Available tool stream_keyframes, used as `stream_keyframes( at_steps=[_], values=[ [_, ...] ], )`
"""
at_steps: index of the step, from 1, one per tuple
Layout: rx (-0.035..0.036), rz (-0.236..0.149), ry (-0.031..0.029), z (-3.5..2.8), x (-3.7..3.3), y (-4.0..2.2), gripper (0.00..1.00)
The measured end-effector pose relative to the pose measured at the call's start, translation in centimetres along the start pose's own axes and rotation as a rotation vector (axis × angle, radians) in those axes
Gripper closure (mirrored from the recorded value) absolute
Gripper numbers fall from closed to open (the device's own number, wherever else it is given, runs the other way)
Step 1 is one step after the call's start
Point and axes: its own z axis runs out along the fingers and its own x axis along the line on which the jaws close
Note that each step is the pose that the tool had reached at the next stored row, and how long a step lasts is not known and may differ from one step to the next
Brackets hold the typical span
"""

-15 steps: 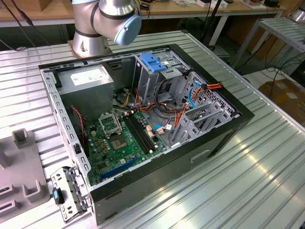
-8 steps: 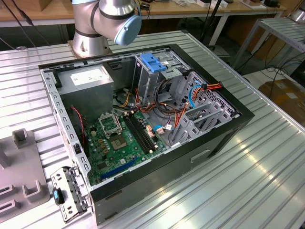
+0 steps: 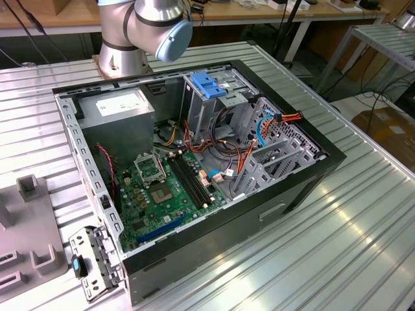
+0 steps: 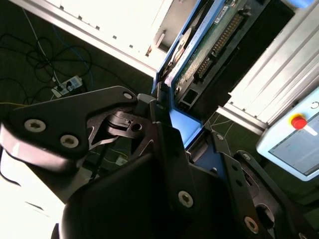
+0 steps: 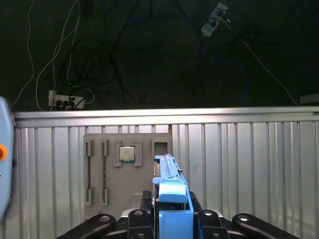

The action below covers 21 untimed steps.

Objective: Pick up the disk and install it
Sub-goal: 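Pick up the disk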

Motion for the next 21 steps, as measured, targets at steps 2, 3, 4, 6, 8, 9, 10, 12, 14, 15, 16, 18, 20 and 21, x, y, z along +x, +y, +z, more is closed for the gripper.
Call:
stream_keyframes(
  at_steps=[2,3,4,6,8,9,10,12,14,15,16,18,20,21],
  values=[
    [0.0000,0.000,0.0000,-0.12,0.00,0.00,0.63],
    [0.0000,0.000,0.0000,-0.17,0.00,0.00,0.63],
    [0.0000,0.000,0.0000,-0.24,0.00,0.00,0.63],
    [0.0000,0.000,0.0000,-0.41,0.00,0.01,0.63],
    [0.0000,0.000,0.0000,-0.58,0.00,0.01,0.63],
    [0.0000,0.000,0.0000,-0.70,0.00,0.01,0.63],
    [0.0000,0.000,0.0000,-0.82,0.00,0.01,0.63],
    [0.0000,0.000,0.0000,-1.07,0.00,0.02,0.63],
    [0.0000,0.000,0.0000,-1.25,0.00,0.02,0.63],
    [-0.0001,0.000,0.0000,-1.60,0.00,0.03,0.63],
    [0.0000,0.000,0.0000,-2.14,-0.01,0.03,0.63],
    [0.0000,0.000,-0.0024,-3.06,-0.02,0.05,0.63],
    [0.0000,0.000,-0.0026,-3.06,-0.01,-0.01,0.63],
    [-0.0001,0.000,-0.0025,-3.07,-0.01,-0.07,0.63]
  ],
)
